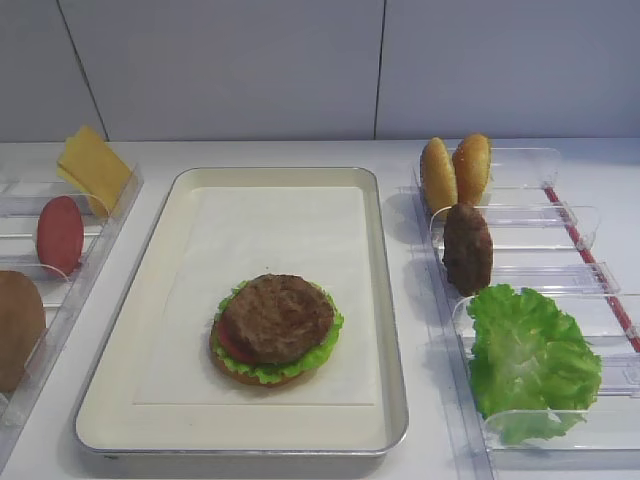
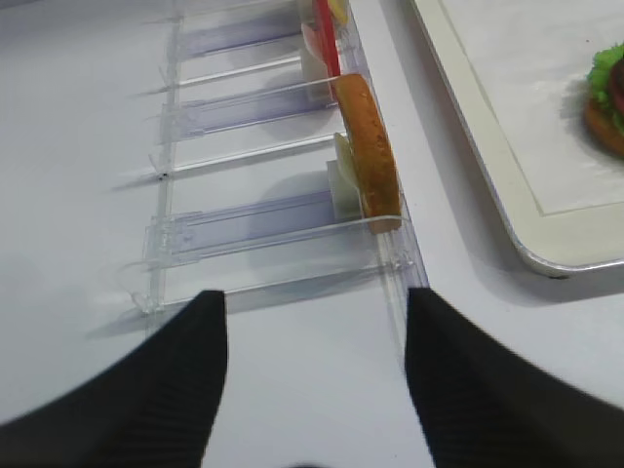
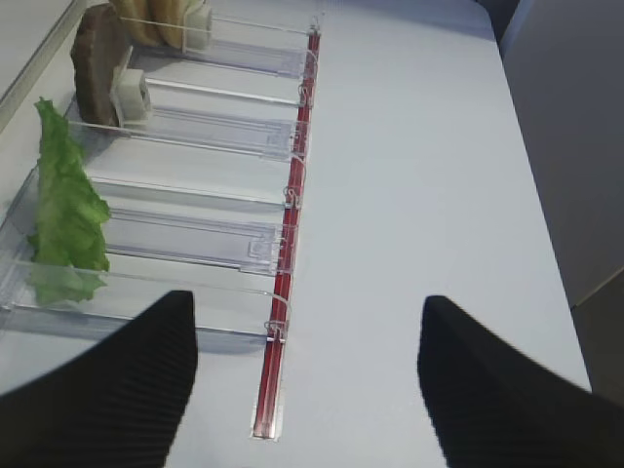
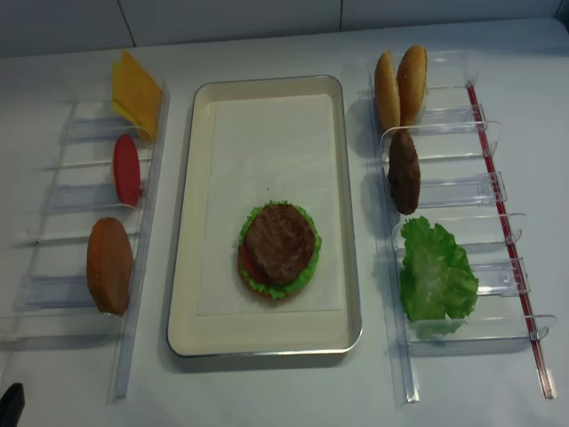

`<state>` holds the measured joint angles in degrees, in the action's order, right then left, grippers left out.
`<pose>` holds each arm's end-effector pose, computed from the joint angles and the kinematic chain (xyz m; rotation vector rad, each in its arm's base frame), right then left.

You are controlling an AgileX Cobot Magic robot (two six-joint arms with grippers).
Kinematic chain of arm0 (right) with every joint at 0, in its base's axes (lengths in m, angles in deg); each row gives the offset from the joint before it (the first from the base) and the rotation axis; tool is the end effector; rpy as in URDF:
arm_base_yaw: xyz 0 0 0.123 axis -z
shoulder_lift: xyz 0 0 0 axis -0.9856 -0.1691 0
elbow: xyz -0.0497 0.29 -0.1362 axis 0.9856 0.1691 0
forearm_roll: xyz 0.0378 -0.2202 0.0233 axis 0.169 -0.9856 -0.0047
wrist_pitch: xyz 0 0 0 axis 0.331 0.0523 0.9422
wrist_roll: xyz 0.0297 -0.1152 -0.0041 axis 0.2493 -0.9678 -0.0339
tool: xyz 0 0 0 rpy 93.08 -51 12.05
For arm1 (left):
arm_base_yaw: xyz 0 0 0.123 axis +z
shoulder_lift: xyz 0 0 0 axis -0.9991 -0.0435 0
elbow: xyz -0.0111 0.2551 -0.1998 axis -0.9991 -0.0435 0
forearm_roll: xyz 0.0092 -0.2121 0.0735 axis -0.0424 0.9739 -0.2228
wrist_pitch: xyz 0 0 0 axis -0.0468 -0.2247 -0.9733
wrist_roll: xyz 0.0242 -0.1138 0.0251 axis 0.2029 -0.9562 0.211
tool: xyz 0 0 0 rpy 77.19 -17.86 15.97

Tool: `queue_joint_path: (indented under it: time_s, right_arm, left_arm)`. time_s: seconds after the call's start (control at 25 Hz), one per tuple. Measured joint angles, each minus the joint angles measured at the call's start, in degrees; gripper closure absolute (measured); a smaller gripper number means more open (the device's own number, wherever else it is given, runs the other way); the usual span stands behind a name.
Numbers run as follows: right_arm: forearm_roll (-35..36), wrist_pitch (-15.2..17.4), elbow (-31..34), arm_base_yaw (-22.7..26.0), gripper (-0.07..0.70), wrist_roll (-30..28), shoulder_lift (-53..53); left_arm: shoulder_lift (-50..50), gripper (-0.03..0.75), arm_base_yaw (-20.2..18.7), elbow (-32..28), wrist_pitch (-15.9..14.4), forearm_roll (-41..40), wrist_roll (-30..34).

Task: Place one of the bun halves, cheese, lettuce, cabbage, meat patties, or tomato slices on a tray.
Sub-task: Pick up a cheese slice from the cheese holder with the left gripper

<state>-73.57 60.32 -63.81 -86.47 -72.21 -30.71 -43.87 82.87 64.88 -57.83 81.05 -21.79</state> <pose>-0.0469 -0.0111 0.2338 -0.1422 2.1319 -0.0204 -0.0504 0.0150 0.2358 0.1089 2.1450 0.0924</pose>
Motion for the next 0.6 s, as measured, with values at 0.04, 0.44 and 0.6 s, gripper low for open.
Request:
queue_joint_path:
  time_s: [0.04, 0.44, 0.6]
  right_arm:
    - [0.0, 0.0, 0.0, 0.0, 0.131, 0.0, 0.0]
    - [0.0, 0.0, 0.0, 0.0, 0.131, 0.0, 0.0]
    - [0.0, 0.0, 0.0, 0.0, 0.131, 0.1, 0.0]
  left_arm:
    - [0.0, 0.319, 0.0, 0.0, 0.0, 0.0, 0.0]
    - [-2.0, 0.319, 0.0, 1.0, 3.2, -0.3, -6.8]
    - [-11.8, 0.319, 0.0, 1.6, 10.2, 0.2, -8.0]
